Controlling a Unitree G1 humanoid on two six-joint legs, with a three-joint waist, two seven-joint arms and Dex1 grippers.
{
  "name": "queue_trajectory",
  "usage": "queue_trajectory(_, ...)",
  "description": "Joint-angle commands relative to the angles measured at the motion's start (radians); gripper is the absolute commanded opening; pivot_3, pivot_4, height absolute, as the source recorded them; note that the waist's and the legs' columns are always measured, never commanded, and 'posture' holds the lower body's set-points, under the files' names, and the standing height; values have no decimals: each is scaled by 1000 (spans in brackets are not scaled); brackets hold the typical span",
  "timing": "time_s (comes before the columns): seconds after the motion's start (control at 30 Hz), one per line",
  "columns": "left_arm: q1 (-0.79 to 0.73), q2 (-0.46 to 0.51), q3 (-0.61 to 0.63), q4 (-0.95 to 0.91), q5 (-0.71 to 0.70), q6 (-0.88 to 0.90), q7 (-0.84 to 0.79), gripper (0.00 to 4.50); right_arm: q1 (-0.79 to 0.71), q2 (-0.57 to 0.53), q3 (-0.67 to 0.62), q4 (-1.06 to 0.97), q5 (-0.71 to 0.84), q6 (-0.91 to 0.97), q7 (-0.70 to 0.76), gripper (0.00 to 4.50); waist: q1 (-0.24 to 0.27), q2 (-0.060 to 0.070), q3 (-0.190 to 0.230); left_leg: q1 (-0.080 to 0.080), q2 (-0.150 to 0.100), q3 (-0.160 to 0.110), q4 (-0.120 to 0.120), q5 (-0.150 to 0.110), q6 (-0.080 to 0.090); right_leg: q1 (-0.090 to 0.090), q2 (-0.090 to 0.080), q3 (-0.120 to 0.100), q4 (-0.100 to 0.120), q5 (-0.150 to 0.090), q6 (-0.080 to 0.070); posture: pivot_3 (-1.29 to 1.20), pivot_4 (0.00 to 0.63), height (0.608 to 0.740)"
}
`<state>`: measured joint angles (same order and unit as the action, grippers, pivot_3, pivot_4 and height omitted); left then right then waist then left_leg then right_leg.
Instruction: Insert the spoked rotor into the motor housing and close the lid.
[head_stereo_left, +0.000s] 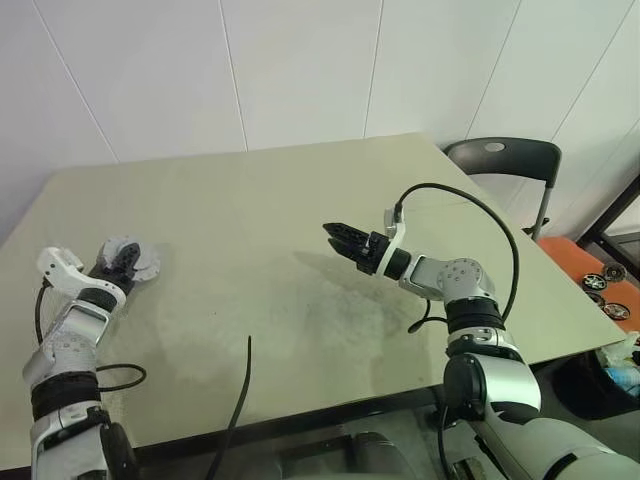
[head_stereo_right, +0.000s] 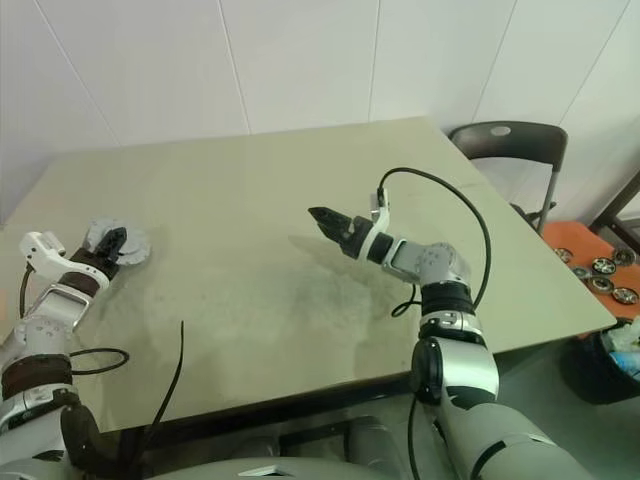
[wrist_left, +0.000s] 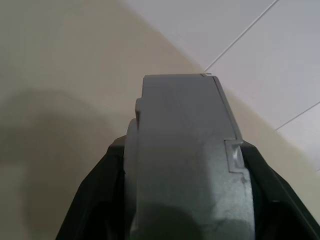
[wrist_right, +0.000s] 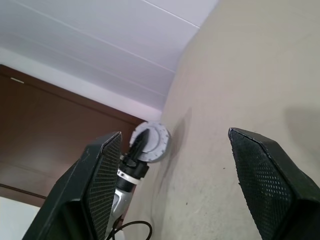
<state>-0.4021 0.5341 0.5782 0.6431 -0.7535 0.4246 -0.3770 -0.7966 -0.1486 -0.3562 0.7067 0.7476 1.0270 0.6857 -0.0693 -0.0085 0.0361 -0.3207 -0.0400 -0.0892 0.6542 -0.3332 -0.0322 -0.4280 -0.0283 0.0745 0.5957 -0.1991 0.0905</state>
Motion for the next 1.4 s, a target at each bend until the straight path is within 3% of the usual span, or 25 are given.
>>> queue_trajectory(0.03,-54,26,-16,23,50,-47,-44,2225,-7,4,-3,-42,6,-9,-8,3565,0,0,0,0,0,0,-1,0,0,0,-1,0,0,0,0,0,0,740)
queue_trajectory(0.37,-33,5,-36,8,108,-7,-79,2225,-3,5,8,-45,-10,-21,-14,3565,1,0,0,0,1,-3,-2,0,0,-1,-2,0,1,1,1,0,0,740)
queue_trajectory(0.6,-7,15,-39,-29,124,33,-88,4480,-4,8,14,-39,-11,-22,-11,3603,0,-1,0,0,1,-4,-3,0,0,-2,-3,0,1,1,2,0,0,740)
queue_trajectory(1.13,45,84,-11,-48,155,51,-103,4480,-7,17,30,-15,-27,-48,-9,3603,-1,-1,-1,0,1,-4,-3,0,0,-2,-3,0,2,1,2,0,0,740)
queue_trajectory(1.27,87,148,-12,-70,155,96,-139,4480,-9,19,32,-6,-31,-54,-8,3603,-2,-1,-1,0,1,-4,-4,0,0,-3,-3,0,2,1,2,0,0,740)
queue_trajectory(1.4,201,276,-61,-122,194,144,-273,4480,-13,20,38,6,-41,-62,-5,3603,-6,-1,-1,0,1,-3,-6,0,0,-4,-3,0,2,1,2,0,0,740)
